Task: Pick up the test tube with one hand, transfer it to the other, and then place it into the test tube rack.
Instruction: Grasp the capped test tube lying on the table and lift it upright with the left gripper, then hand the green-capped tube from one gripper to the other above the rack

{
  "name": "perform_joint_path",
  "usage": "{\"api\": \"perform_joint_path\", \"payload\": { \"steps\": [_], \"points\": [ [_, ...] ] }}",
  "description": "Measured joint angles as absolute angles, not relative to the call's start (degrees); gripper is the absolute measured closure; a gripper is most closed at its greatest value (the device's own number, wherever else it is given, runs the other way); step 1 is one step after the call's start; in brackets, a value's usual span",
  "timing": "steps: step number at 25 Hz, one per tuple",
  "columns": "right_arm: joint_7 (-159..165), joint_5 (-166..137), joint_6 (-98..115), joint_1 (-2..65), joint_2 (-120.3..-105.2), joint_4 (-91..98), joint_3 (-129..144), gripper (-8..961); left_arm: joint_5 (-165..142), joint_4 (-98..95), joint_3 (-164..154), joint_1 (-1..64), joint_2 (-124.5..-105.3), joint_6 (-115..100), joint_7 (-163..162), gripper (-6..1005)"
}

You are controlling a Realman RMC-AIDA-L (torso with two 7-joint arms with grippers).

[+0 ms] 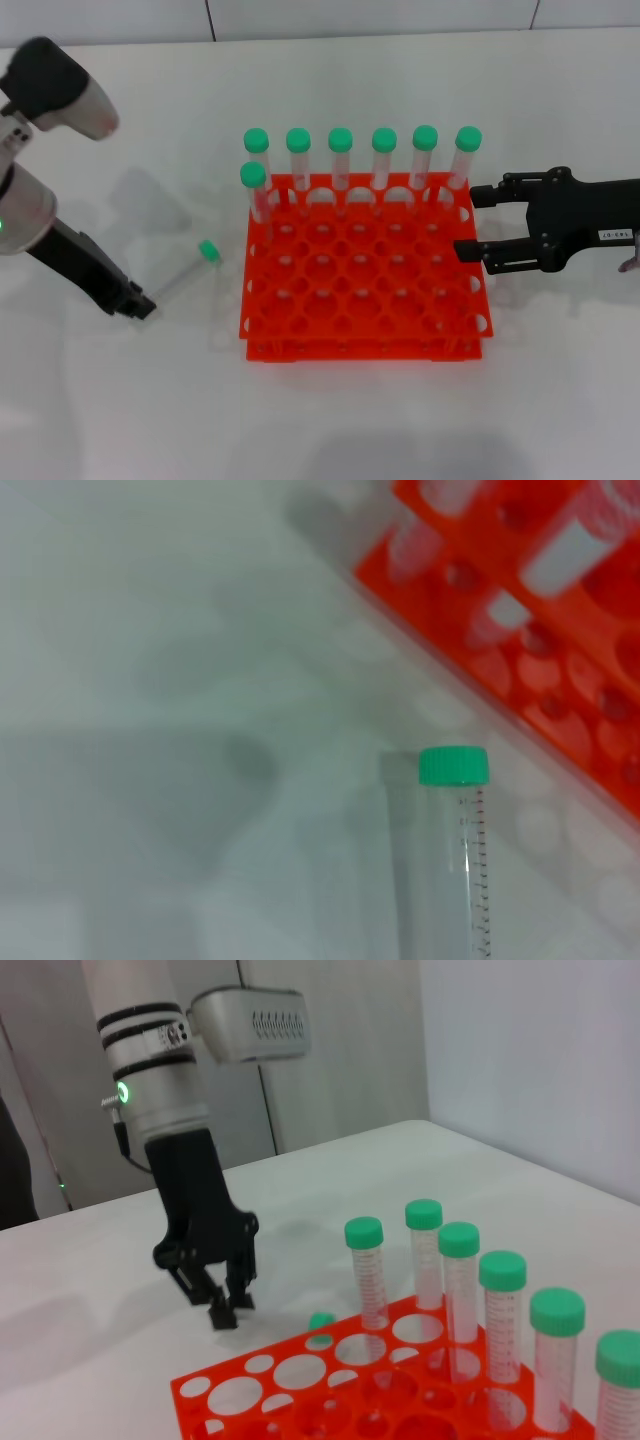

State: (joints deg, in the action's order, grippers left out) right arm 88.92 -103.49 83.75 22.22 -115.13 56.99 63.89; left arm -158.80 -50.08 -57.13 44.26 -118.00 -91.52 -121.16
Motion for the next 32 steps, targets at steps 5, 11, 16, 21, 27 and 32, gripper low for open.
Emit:
{"api": "perform_joint_path", "payload": {
  "steps": [5,11,16,21,27,32],
  "points": [
    [88.9,-103.4,83.7,21.9,-115.13,57.0,63.9,199,-155.4,-56.3,-54.4,40.8,-118.1,-91.2,-120.5,797],
    [88.8,-103.3,83.7,21.8,-115.19,56.8,63.9,199,-145.1,-63.2,-52.7,34.8,-116.94,-89.6,-118.9,795],
    [88.8,-103.2,83.7,21.7,-115.22,56.6,63.9,198,-136.8,-66.6,-47.0,31.2,-116.85,-88.1,-113.9,794],
    [88.8,-103.2,83.7,21.6,-115.22,56.5,63.9,198,-127.9,-66.9,-42.1,29.6,-116.54,-87.7,-108.7,792],
    [88.8,-103.1,83.7,21.6,-115.22,56.3,63.3,198,-119.6,-65.1,-38.1,29.3,-116.86,-86.6,-100.9,790],
    [88.8,-102.6,83.7,21.6,-115.22,56.2,63.3,198,-112.7,-59.1,-38.0,30.7,-116.79,-84.6,-93.4,789]
  ]
}}
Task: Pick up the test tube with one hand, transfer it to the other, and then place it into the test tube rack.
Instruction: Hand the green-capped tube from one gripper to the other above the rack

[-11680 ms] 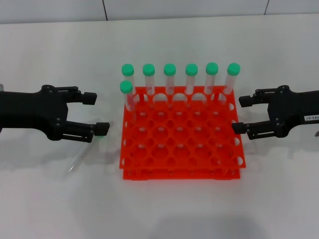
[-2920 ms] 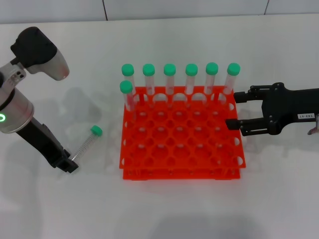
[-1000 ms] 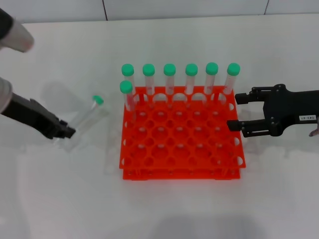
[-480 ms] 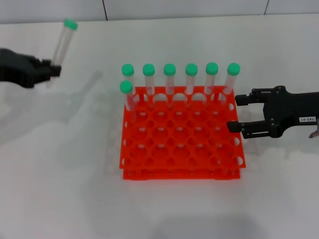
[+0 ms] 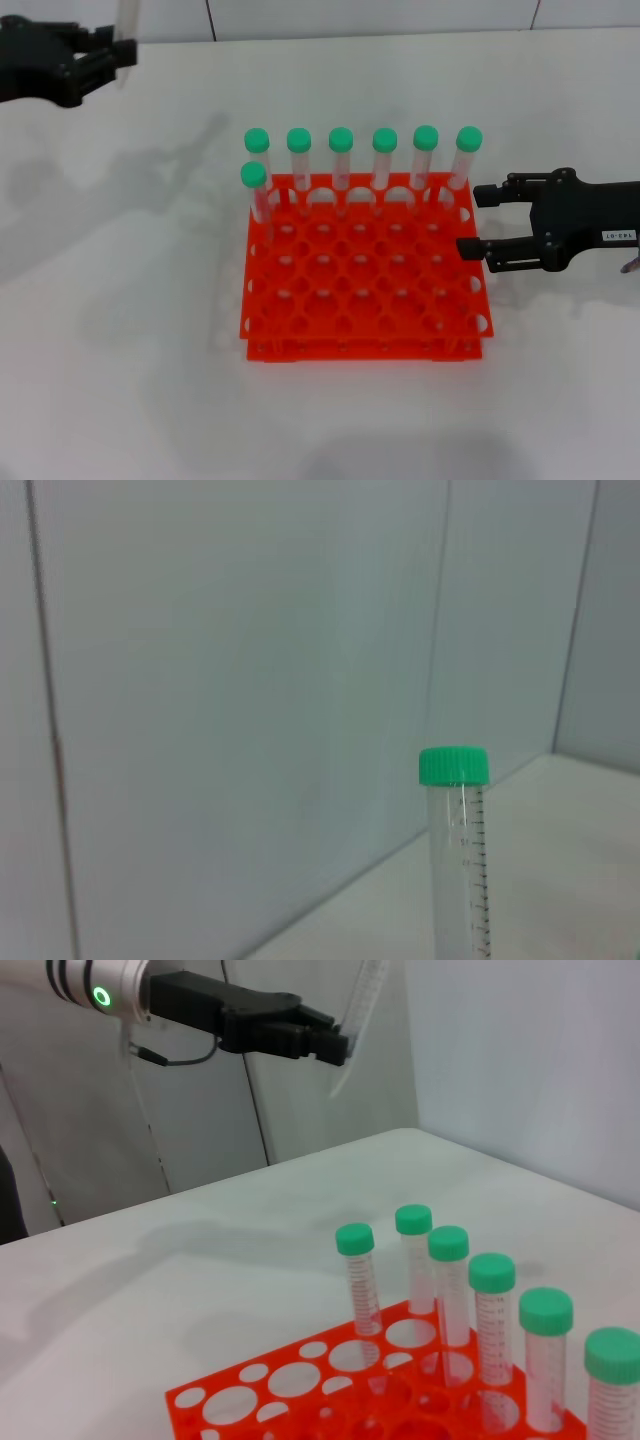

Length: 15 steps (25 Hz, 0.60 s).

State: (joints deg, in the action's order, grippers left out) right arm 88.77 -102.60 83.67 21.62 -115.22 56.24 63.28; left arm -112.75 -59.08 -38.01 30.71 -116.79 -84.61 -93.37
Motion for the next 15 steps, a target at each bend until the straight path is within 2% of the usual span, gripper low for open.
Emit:
{"api": "perform_joint_path", "payload": {
  "steps": [15],
  "points": [
    [88.8,-102.5,84.0,21.7,-115.13,56.7,63.2,198,-105.7,-44.6,-38.4,37.4,-118.28,-83.6,-76.5,784]
  ]
}}
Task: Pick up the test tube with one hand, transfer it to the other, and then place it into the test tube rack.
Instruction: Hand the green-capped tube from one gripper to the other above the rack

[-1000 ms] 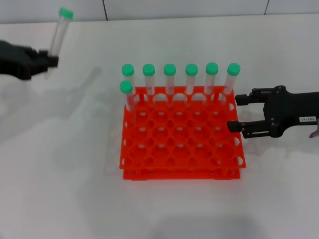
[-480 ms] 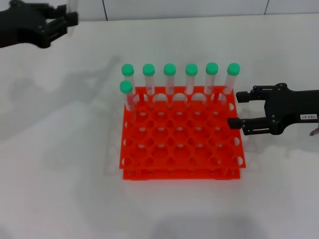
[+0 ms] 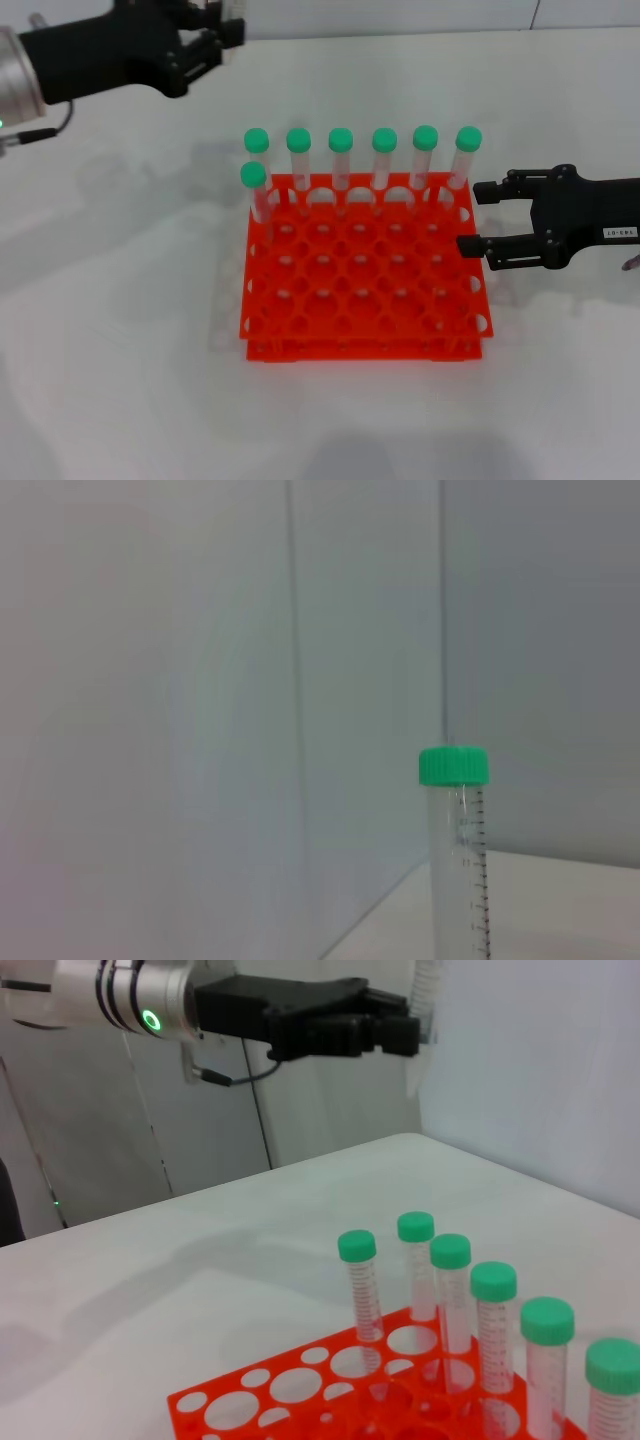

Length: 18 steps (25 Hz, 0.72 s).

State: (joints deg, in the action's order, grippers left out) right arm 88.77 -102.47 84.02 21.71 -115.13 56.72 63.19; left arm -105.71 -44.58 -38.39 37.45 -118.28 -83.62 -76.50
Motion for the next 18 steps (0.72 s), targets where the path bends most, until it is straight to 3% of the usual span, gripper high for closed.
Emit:
{"api": "perform_joint_path", "payload": {
  "steps": [18],
  "points": [
    [88.8,-102.5,84.3,22.0,-115.05,56.9,63.2,199,-103.8,-37.3,-48.8,40.1,-119.18,-80.6,-73.1,778]
  ]
}}
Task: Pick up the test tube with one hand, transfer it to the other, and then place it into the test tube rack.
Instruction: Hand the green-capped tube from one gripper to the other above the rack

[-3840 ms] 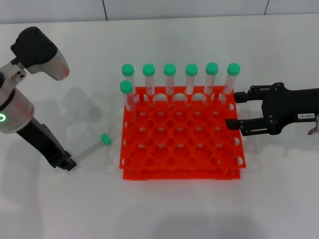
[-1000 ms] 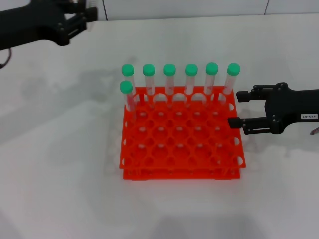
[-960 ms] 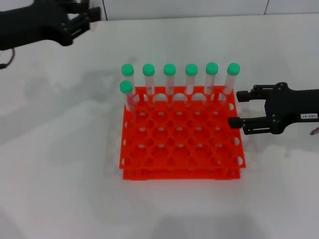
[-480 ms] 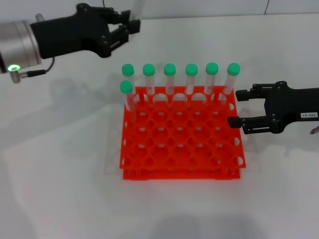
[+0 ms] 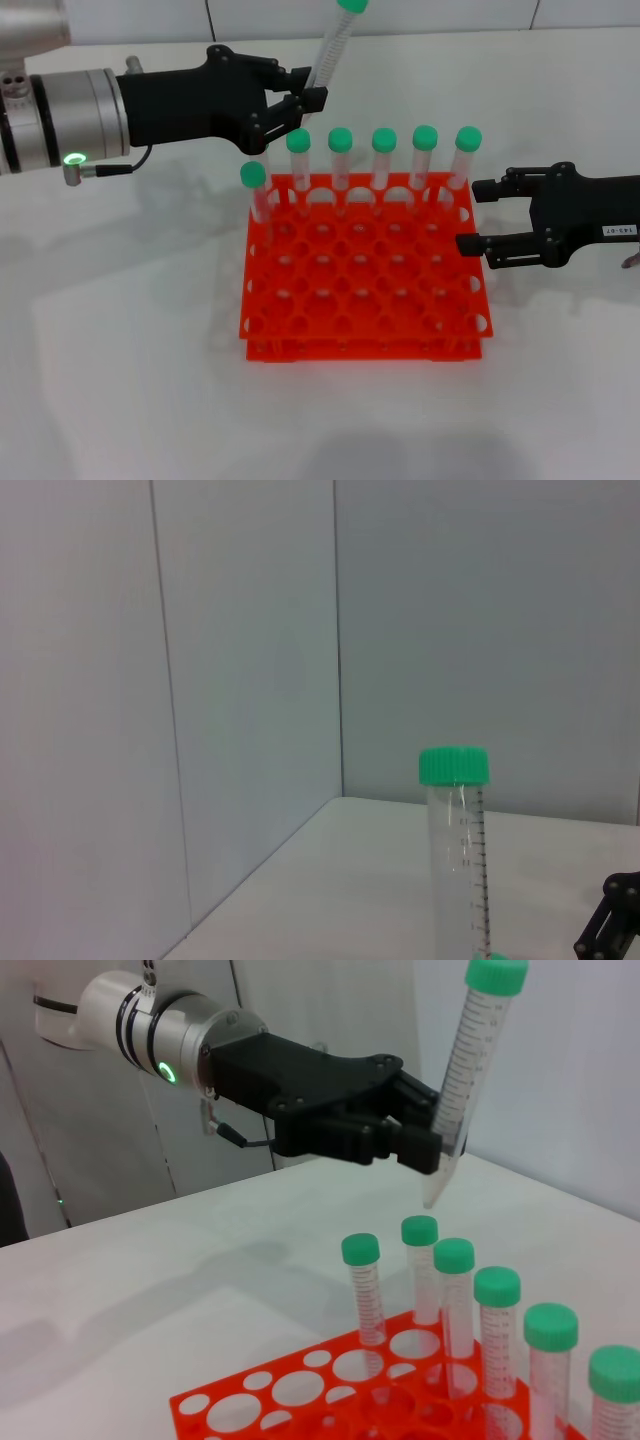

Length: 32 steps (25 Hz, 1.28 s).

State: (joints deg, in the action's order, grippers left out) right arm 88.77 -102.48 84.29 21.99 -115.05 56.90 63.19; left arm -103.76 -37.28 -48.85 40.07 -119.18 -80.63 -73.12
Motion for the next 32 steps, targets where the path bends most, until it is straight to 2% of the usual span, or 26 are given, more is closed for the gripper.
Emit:
{"api": "perform_joint_path", "payload": {
  "steps": [32],
  "points": [
    [88.8,-102.5,83.8,22.3,-115.05,57.0,63.2,199,-100.8,-36.8,-51.1,38.6,-119.18,-81.3,-68.5,768]
  ]
}}
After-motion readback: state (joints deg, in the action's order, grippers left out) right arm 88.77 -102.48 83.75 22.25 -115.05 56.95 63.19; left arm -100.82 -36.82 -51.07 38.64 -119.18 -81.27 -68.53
